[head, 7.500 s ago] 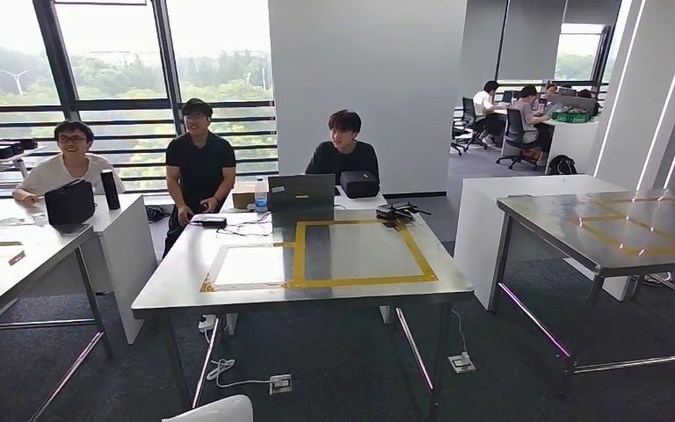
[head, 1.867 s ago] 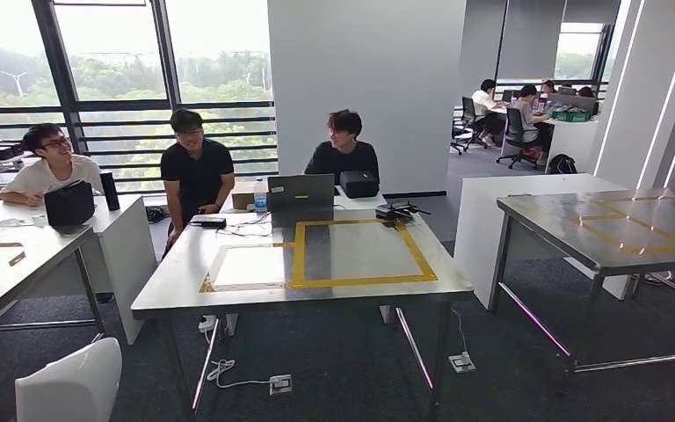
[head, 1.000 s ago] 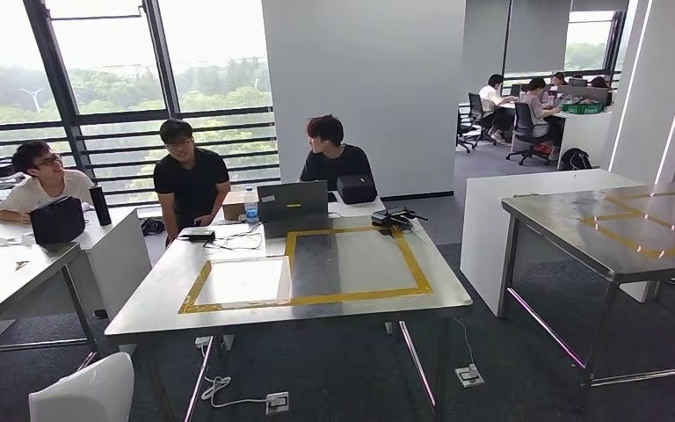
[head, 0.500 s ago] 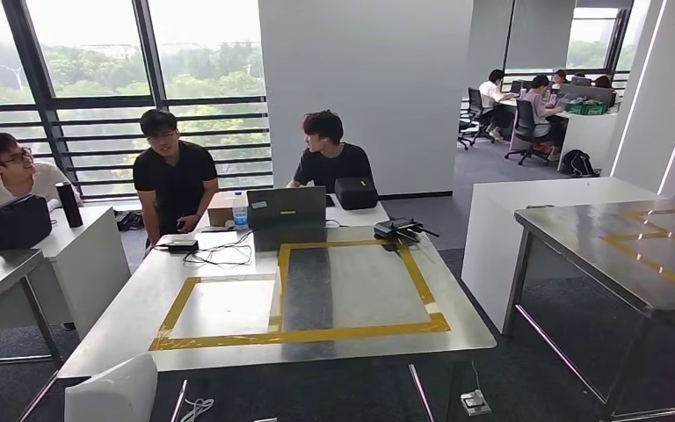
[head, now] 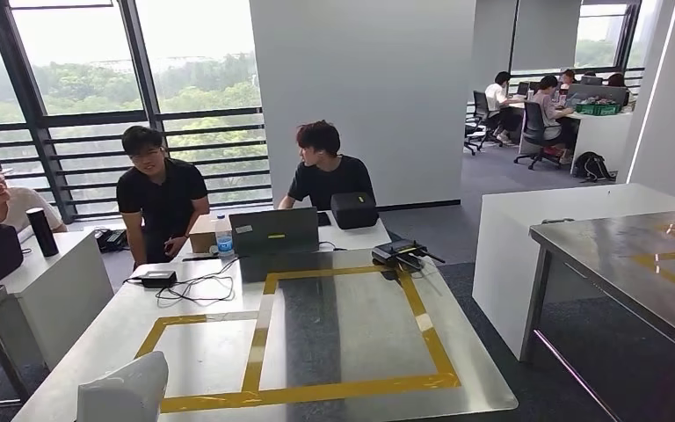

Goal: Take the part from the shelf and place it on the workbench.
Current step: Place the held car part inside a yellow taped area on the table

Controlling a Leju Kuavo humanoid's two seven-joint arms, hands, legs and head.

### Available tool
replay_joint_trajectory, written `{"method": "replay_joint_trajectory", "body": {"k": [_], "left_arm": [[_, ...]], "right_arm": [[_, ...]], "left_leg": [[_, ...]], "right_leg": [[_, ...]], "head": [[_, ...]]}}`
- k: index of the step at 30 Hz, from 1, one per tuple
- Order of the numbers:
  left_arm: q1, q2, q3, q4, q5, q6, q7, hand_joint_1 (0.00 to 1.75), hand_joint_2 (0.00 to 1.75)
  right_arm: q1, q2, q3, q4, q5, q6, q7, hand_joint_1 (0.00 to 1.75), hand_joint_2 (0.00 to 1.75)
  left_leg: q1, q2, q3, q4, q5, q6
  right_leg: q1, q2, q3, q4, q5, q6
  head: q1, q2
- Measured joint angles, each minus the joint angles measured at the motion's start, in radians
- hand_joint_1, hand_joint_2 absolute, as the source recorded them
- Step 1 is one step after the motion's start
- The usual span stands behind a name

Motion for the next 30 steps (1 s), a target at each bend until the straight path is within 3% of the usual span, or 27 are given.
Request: {"method": "replay_joint_trajectory", "body": {"k": [1, 2, 5, 6, 7, 8, 9, 10, 11, 12, 14, 15, 16, 17, 19, 20, 21, 22, 25, 26, 30], "left_arm": [[0.003, 0.000, 0.000, -0.003, -0.005, 0.000, 0.002, 1.75, 1.75], [0.007, 0.000, 0.001, -0.006, -0.010, 0.000, 0.005, 1.75, 1.75], [0.016, -0.001, 0.004, -0.005, -0.027, -0.009, 0.013, 1.75, 1.75], [0.017, -0.003, 0.006, -0.003, -0.030, -0.013, 0.015, 1.75, 1.75], [0.014, -0.005, 0.007, 0.000, -0.034, -0.017, 0.016, 1.75, 1.75], [0.008, -0.008, 0.008, 0.001, -0.036, -0.019, 0.016, 1.75, 1.75], [0.002, -0.012, 0.009, 0.002, -0.041, -0.020, 0.017, 1.75, 1.75], [-0.003, -0.015, 0.010, 0.002, -0.048, -0.021, 0.018, 1.75, 1.75], [-0.003, -0.018, 0.012, 0.003, -0.057, -0.022, 0.021, 1.75, 1.75], [0.000, -0.021, 0.014, 0.003, -0.065, -0.023, 0.023, 1.75, 1.75], [0.008, -0.027, 0.017, 0.003, -0.078, -0.023, 0.027, 1.75, 1.75], [0.012, -0.029, 0.019, 0.003, -0.081, -0.023, 0.028, 1.75, 1.75], [0.014, -0.030, 0.020, 0.003, -0.083, -0.023, 0.028, 1.75, 1.75], [0.016, -0.032, 0.022, 0.003, -0.084, -0.023, 0.029, 1.75, 1.75], [0.018, -0.033, 0.023, 0.005, -0.085, -0.023, 0.030, 1.75, 1.75], [0.019, -0.034, 0.023, 0.007, -0.086, -0.023, 0.032, 1.75, 1.75], [0.021, -0.035, 0.024, 0.008, -0.089, -0.022, 0.034, 1.75, 1.75], [0.023, -0.036, 0.024, 0.009, -0.093, -0.022, 0.037, 1.75, 1.75], [0.029, -0.037, 0.027, 0.005, -0.107, -0.020, 0.049, 1.75, 1.75], [0.030, -0.037, 0.028, 0.003, -0.111, -0.020, 0.054, 1.75, 1.75], [0.034, -0.040, 0.030, -0.005, -0.123, -0.020, 0.066, 1.75, 1.75]], "right_arm": [[0.001, 0.000, 0.000, 0.000, 0.002, 0.001, 0.000, 0.00, 0.00], [0.001, 0.000, 0.000, 0.000, 0.004, 0.001, 0.002, 0.00, 0.00], [0.004, 0.003, 0.000, 0.000, 0.007, -0.002, 0.009, 0.00, 0.00], [0.004, 0.003, 0.000, 0.000, 0.007, -0.002, 0.012, 0.00, 0.00], [0.000, 0.003, 0.000, 0.000, 0.008, -0.003, 0.013, 0.00, 0.00], [-0.004, 0.002, 0.000, 0.000, 0.009, -0.003, 0.013, 0.00, 0.00], [-0.008, 0.001, 0.000, 0.000, 0.011, -0.002, 0.013, 0.00, 0.00], [-0.013, 0.000, 0.000, 0.000, 0.012, -0.002, 0.013, 0.00, 0.00], [-0.016, -0.001, 0.000, 0.000, 0.013, -0.001, 0.014, 0.00, 0.00], [-0.018, 0.000, 0.000, 0.000, 0.015, -0.001, 0.015, 0.00, 0.00], [-0.017, 0.000, 0.000, 0.000, 0.017, -0.001, 0.017, 0.00, 0.00], [-0.016, 0.000, 0.000, 0.000, 0.018, -0.001, 0.018, 0.00, 0.00], [-0.015, 0.000, 0.000, 0.000, 0.019, -0.001, 0.018, 0.00, 0.00], [-0.015, 0.000, 0.000, 0.000, 0.019, -0.001, 0.018, 0.00, 0.00], [-0.013, -0.001, 0.000, -0.001, 0.020, -0.001, 0.017, 0.00, 0.00], [-0.013, -0.002, 0.000, -0.001, 0.020, -0.001, 0.017, 0.00, 0.00], [-0.011, -0.002, 0.000, -0.001, 0.020, 0.000, 0.016, 0.00, 0.00], [-0.009, -0.003, 0.000, -0.001, 0.021, 0.000, 0.015, 0.00, 0.00], [-0.006, -0.003, 0.000, -0.001, 0.026, 0.004, 0.012, 0.00, 0.00], [-0.007, -0.003, 0.001, -0.001, 0.027, 0.006, 0.012, 0.00, 0.00], [-0.008, -0.002, 0.002, 0.000, 0.032, 0.010, 0.012, 0.00, 0.00]], "left_leg": [[0.000, 0.001, -0.027, -0.031, -0.012, 0.001], [0.000, 0.002, -0.048, -0.080, 0.024, 0.005], [-0.007, 0.006, -0.077, -0.272, 0.326, 0.021], [-0.008, 0.005, -0.077, -0.302, 0.391, 0.024], [-0.006, 0.003, -0.072, -0.307, 0.404, 0.027], [-0.002, -0.001, -0.060, -0.294, 0.401, 0.030], [0.001, -0.003, -0.050, -0.290, 0.389, 0.034], [0.003, -0.003, -0.038, -0.290, 0.377, 0.040], [0.004, -0.004, -0.024, -0.292, 0.364, 0.044], [0.004, -0.004, -0.011, -0.295, 0.350, 0.047], [0.003, -0.008, 0.016, -0.296, 0.324, 0.051], [0.002, -0.011, 0.029, -0.295, 0.313, 0.053], [0.000, -0.013, 0.040, -0.294, 0.302, 0.054], [-0.002, -0.015, 0.052, -0.292, 0.292, 0.055], [-0.006, -0.018, 0.069, -0.291, 0.278, 0.052], [-0.006, -0.020, 0.073, -0.289, 0.270, 0.048], [-0.007, -0.024, 0.076, -0.286, 0.268, 0.043], [-0.009, -0.026, 0.077, -0.285, 0.259, 0.043], [-0.016, -0.024, 0.073, -0.290, 0.221, 0.067], [-0.017, -0.024, 0.077, -0.292, 0.223, 0.071], [-0.017, -0.023, 0.094, -0.306, 0.264, 0.044]], "right_leg": [[-0.001, 0.002, 0.035, -0.009, -0.021, 0.002], [-0.002, 0.004, 0.071, -0.018, -0.042, 0.004], [0.003, 0.011, 0.159, -0.045, -0.106, 0.015], [0.007, 0.012, 0.185, -0.051, -0.123, 0.019], [0.011, 0.013, 0.201, -0.045, -0.130, 0.024], [0.013, 0.013, 0.203, -0.018, -0.121, 0.029], [0.012, 0.012, 0.182, 0.036, -0.100, 0.033], [0.012, 0.010, 0.141, 0.109, -0.081, 0.038], [0.010, 0.009, 0.091, 0.181, -0.081, 0.042], [0.010, 0.007, 0.043, 0.238, -0.106, 0.046], [0.010, 0.005, -0.028, 0.281, -0.200, 0.050], [0.011, 0.005, -0.052, 0.273, -0.231, 0.049], [0.012, 0.005, -0.068, 0.245, -0.227, 0.045], [0.015, 0.005, -0.074, 0.199, -0.185, 0.039], [0.027, 0.006, -0.078, 0.099, -0.062, 0.022], [0.033, 0.010, -0.081, 0.067, -0.031, 0.014], [0.037, 0.015, -0.084, 0.051, -0.018, 0.006], [0.039, 0.019, -0.087, 0.046, -0.009, 0.007], [0.036, 0.018, -0.074, 0.024, 0.029, 0.016], [0.036, 0.016, -0.070, 0.023, 0.023, 0.012], [0.035, 0.015, -0.063, 0.023, 0.028, 0.000]], "head": [[0.000, 0.000], [0.000, 0.000], [-0.002, -0.001], [-0.003, -0.001], [-0.002, -0.001], [-0.002, 0.000], [-0.001, 0.000], [0.000, 0.000], [0.001, 0.000], [0.002, 0.000], [0.004, 0.000], [0.005, 0.000], [0.006, 0.000], [0.006, 0.000], [0.006, 0.000], [0.006, 0.000], [0.006, 0.000], [0.006, 0.000], [0.006, 0.000], [0.006, 0.000], [0.005, 0.000]]}}
